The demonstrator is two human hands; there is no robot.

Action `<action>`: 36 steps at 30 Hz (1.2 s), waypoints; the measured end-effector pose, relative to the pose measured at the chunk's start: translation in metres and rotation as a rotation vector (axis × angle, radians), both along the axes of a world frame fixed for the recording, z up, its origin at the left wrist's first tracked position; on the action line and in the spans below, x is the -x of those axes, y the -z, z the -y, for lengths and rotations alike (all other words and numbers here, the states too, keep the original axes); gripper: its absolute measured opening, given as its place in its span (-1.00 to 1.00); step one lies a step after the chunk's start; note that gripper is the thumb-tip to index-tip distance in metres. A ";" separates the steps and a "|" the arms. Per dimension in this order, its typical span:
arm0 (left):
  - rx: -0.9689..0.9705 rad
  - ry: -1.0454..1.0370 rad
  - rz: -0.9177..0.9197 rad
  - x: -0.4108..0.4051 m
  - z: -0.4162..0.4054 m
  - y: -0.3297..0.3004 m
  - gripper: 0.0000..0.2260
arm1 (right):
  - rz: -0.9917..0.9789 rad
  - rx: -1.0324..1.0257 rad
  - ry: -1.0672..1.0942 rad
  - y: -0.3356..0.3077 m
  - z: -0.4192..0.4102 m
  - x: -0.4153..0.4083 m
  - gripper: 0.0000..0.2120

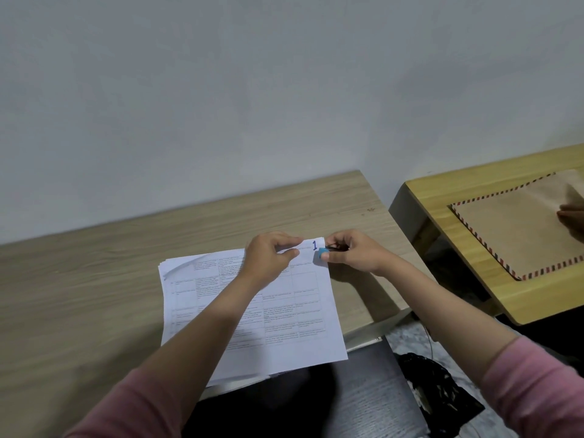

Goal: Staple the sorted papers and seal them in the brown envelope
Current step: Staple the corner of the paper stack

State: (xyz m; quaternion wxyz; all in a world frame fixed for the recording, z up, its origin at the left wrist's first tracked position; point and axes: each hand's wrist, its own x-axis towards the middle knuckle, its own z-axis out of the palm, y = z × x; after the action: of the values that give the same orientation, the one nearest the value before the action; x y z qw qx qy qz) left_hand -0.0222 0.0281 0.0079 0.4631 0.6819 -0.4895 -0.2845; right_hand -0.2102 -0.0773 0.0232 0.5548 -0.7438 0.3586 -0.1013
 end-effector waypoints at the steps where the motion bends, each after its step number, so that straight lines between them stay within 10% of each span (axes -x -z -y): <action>1: 0.001 0.002 0.003 0.000 0.000 0.000 -0.77 | -0.005 0.007 0.002 0.000 0.000 0.000 -0.80; 26: -0.068 -0.098 -0.047 -0.015 0.002 0.007 -0.79 | -0.095 0.207 0.098 0.003 -0.005 -0.004 -0.77; 36: -0.119 -0.103 -0.014 -0.029 0.007 0.016 -0.74 | -0.472 0.592 0.393 0.028 -0.021 0.015 -0.50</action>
State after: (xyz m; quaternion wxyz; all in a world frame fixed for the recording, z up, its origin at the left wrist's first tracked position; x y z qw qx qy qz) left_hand 0.0071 0.0208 -0.0083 0.4393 0.7304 -0.4328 -0.2935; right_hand -0.2247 -0.0566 -0.0044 0.1902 -0.7914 0.5661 -0.1307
